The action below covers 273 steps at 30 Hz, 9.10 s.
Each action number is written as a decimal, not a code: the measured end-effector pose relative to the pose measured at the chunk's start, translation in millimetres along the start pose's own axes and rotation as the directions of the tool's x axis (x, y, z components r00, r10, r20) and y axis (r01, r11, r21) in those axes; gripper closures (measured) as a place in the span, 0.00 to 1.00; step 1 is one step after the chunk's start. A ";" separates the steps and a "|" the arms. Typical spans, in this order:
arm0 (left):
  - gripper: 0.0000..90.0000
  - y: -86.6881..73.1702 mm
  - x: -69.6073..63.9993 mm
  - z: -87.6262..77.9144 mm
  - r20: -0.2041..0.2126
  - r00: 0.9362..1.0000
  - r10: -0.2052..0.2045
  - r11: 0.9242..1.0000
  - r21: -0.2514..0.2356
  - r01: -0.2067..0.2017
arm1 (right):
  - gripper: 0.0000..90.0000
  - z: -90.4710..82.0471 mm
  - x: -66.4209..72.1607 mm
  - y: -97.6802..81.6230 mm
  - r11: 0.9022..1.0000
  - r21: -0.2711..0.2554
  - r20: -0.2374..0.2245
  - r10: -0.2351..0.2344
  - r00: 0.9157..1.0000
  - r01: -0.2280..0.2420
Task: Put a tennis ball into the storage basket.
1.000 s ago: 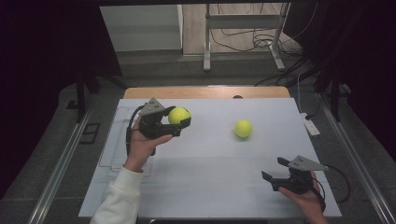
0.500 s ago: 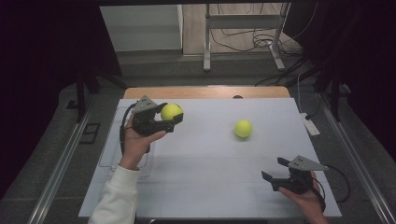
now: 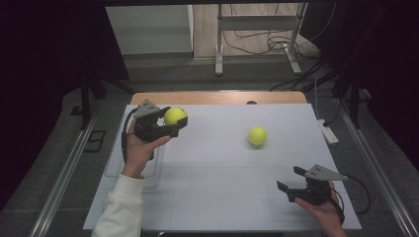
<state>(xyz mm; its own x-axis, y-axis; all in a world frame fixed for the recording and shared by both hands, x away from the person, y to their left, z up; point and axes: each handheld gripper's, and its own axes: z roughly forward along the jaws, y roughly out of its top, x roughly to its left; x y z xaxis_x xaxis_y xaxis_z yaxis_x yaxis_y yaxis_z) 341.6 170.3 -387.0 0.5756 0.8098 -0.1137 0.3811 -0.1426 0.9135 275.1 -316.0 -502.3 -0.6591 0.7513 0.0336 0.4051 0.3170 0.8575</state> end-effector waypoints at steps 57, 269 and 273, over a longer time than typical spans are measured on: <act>0.29 -9.6 51.7 -21.2 -0.154 0.985 -0.081 0.997 -0.029 0.078 | 0.15 -0.3 0.5 0.3 1.000 -0.001 -0.001 -0.003 1.000 0.003; 0.18 -61.2 124.7 26.4 -0.368 0.929 -0.037 0.914 0.363 0.180 | 0.15 1.5 -0.4 -1.3 1.000 0.009 0.001 0.004 1.000 -0.004; 0.18 -59.2 116.9 22.4 -0.341 0.939 -0.044 0.927 0.336 0.165 | 0.15 1.6 -0.7 -1.4 1.000 0.009 0.001 0.006 1.000 -0.006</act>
<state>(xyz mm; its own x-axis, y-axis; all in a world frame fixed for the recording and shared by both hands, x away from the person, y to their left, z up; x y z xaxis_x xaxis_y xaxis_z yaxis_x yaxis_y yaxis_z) 402.5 260.7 -463.1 0.2775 0.9606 -0.0136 0.6916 -0.1899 0.6968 276.0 -316.1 -504.3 -0.6561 0.7537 0.0380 0.4146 0.3179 0.8527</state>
